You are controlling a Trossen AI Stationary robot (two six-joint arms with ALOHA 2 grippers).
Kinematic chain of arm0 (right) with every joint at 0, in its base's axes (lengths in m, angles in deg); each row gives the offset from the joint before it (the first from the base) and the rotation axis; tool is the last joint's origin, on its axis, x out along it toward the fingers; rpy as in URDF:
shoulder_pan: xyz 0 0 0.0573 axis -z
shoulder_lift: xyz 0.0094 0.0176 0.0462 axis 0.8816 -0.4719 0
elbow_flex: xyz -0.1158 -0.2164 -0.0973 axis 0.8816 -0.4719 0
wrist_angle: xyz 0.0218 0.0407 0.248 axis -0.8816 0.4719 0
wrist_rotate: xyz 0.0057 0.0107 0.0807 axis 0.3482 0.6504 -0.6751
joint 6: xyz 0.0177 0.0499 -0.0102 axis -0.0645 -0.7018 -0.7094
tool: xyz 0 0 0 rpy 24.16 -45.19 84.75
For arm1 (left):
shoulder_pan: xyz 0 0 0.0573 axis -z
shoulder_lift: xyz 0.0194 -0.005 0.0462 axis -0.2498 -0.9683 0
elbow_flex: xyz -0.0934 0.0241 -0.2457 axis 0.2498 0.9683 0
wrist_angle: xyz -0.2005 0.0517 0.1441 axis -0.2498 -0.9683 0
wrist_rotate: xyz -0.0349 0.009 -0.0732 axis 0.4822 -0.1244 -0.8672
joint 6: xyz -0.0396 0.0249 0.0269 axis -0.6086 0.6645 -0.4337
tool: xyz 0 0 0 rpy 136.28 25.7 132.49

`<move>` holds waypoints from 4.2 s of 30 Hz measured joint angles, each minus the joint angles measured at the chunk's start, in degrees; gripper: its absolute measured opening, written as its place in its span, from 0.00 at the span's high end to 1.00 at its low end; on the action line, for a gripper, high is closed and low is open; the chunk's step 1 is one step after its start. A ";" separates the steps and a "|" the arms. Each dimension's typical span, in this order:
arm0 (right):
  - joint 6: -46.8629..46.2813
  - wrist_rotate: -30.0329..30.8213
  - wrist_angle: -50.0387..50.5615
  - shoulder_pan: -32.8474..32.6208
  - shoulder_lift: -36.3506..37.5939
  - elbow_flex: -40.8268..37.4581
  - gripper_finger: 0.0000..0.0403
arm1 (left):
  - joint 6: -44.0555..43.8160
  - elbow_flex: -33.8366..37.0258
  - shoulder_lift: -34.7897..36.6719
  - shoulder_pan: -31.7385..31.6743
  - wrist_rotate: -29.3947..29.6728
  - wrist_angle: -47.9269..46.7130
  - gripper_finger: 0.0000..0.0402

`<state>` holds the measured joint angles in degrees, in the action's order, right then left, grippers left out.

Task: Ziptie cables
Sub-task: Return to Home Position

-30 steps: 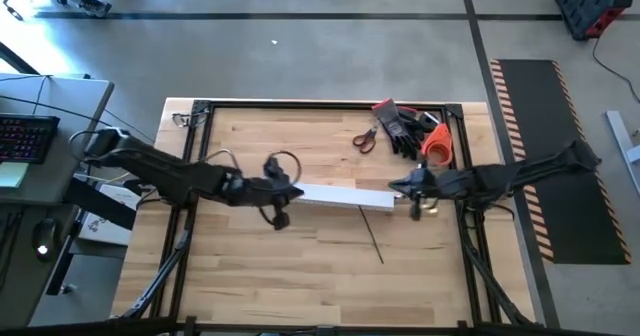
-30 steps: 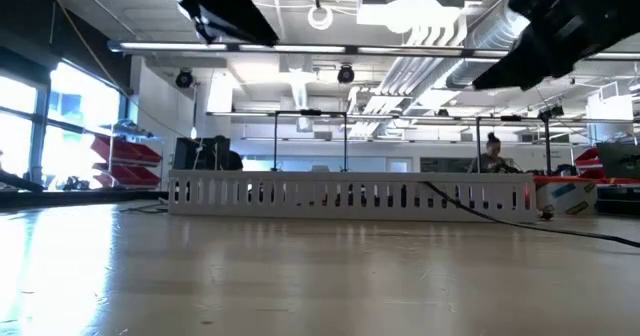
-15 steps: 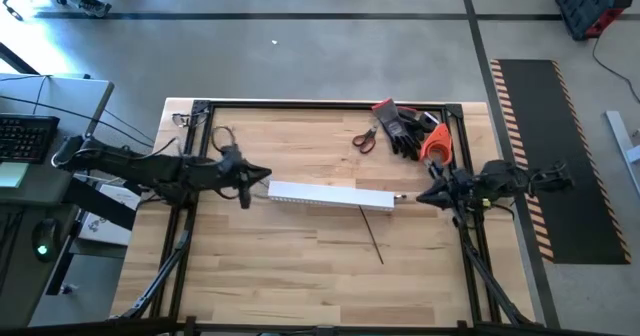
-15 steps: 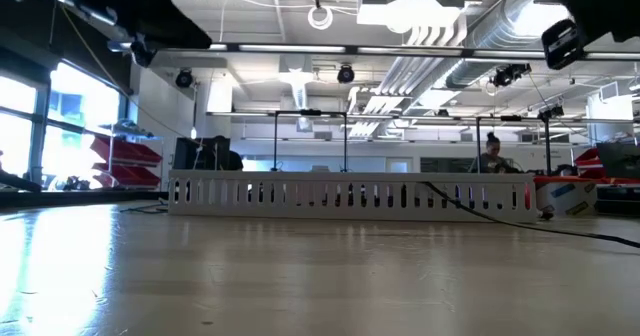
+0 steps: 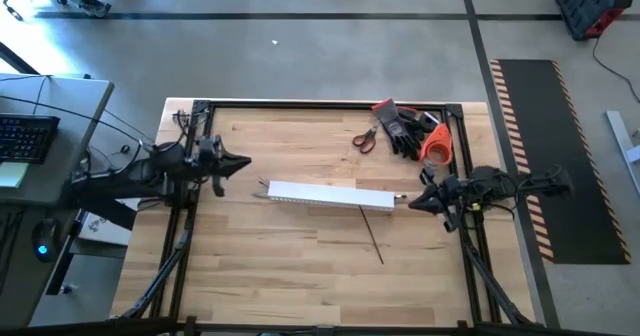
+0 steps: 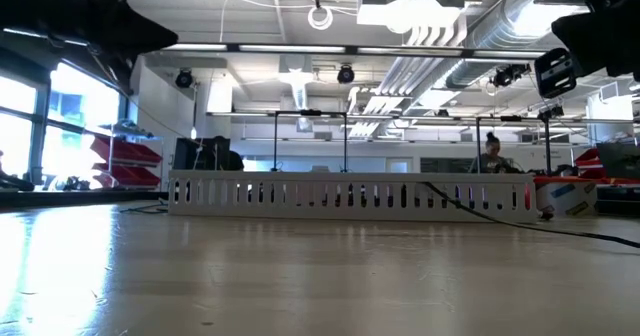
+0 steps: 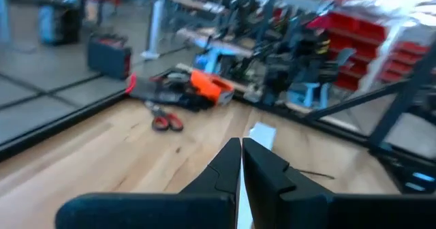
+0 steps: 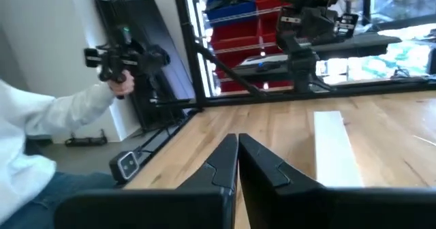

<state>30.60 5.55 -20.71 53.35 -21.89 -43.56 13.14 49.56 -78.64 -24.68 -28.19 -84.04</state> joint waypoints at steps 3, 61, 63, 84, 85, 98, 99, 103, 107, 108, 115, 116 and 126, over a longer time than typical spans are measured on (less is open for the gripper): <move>-0.21 -1.71 -0.36 0.00 0.00 0.00 1.00 | 0.98 3.97 5.32 -0.78 -1.49 1.07 1.00; 5.78 11.44 1.59 0.00 -1.27 0.00 1.00 | 12.03 12.56 4.30 4.52 -1.42 5.81 1.00; 5.79 11.44 1.59 0.00 -1.27 0.00 1.00 | 12.03 12.56 4.30 4.53 -1.42 5.81 1.00; 5.80 11.44 1.55 0.00 -1.20 0.00 1.00 | 12.03 12.56 4.30 4.54 -1.44 5.81 1.00; 5.78 11.44 1.55 0.00 -1.20 0.00 1.00 | 12.03 12.56 4.30 4.54 -1.44 5.81 1.00; 5.80 11.46 1.55 0.00 -1.20 0.00 1.00 | 12.03 12.56 4.30 4.54 -1.44 5.83 1.00; 5.79 11.45 1.55 0.00 -1.20 0.00 1.00 | 12.03 12.56 4.30 4.54 -1.43 5.81 1.00; 5.79 11.44 1.56 0.00 -1.20 0.00 1.00 | 12.03 12.56 4.30 4.54 -1.44 5.83 1.00; 5.78 11.45 1.57 0.00 -1.20 0.00 1.00 | 12.03 12.56 4.29 4.54 -1.43 5.83 1.00; 5.78 11.45 1.55 -0.01 -1.20 0.00 1.00 | 12.03 12.56 4.30 4.54 -1.44 5.83 1.00; 5.78 11.46 1.56 -0.01 -1.20 0.00 1.00 | 12.03 12.56 4.30 4.54 -1.44 5.83 1.00; 5.78 11.46 1.55 0.00 -1.20 0.00 1.00 | 12.03 12.56 4.30 4.54 -1.43 5.83 1.00; 5.79 11.46 1.57 -0.02 -1.20 0.00 1.00 | 12.03 12.56 4.30 4.54 -1.42 5.83 1.00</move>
<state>36.40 17.01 -19.15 53.34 -23.09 -43.56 25.18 62.12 -74.34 -20.14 -29.62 -78.21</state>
